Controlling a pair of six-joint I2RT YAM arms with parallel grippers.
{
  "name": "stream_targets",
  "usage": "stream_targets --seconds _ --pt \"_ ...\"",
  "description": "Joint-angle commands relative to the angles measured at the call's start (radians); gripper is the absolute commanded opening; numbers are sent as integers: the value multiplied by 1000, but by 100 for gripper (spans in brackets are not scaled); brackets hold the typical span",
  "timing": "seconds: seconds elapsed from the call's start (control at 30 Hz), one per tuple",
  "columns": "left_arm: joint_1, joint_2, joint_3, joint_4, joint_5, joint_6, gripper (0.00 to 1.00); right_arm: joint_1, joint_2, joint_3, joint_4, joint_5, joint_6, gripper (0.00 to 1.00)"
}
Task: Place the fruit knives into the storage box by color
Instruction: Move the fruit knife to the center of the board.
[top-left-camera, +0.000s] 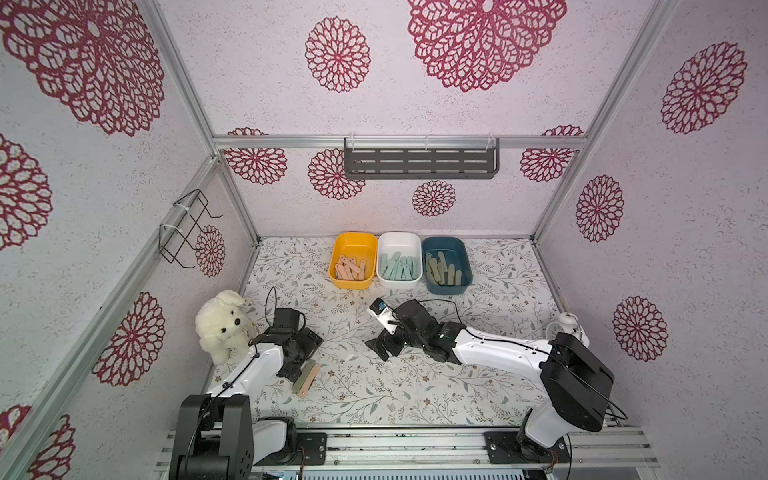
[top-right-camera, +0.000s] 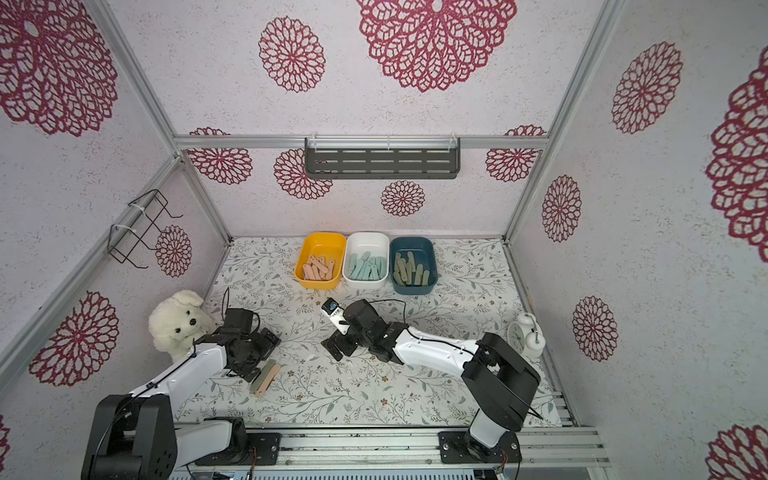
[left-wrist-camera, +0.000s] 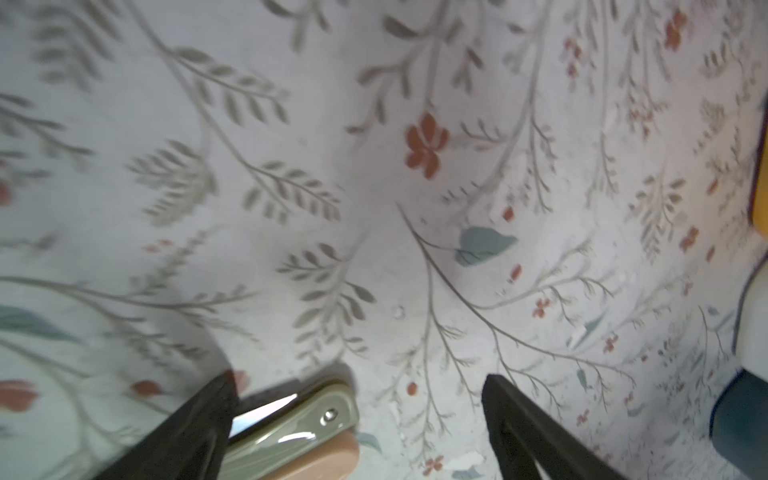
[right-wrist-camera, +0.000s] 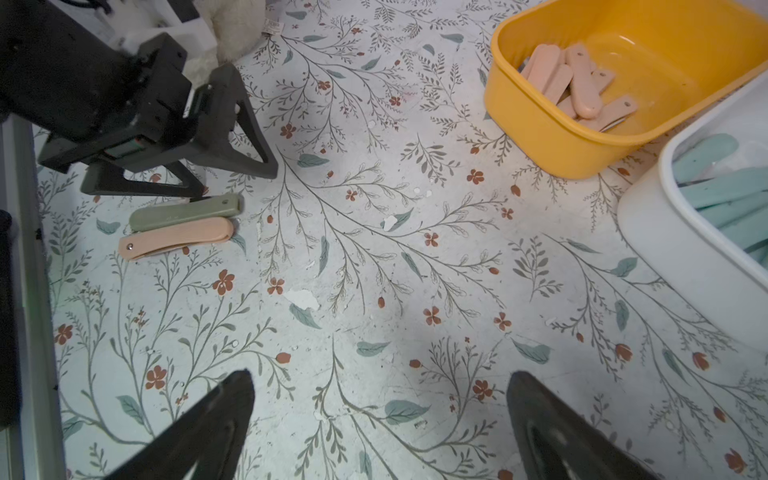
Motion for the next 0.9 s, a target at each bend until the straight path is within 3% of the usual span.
stream_targets --seconds 0.0,0.27,0.37,0.63,0.77,0.87 --pt "-96 43 -36 26 52 -107 98 -14 -40 -13 26 -26 19 99" --pt "-323 177 38 78 34 -247 96 -57 -68 -36 14 -37 19 99" --pt "-413 213 84 10 28 -268 96 -73 -77 -37 7 -47 18 99" --pt "-425 -96 86 -406 -135 -305 95 -64 -37 -27 29 -105 44 99" --pt "-425 -163 -9 -414 -99 -353 98 -65 -13 -17 29 -116 40 99" --pt "-425 -142 -4 -400 -104 -342 98 -64 2 -9 38 -136 46 99"
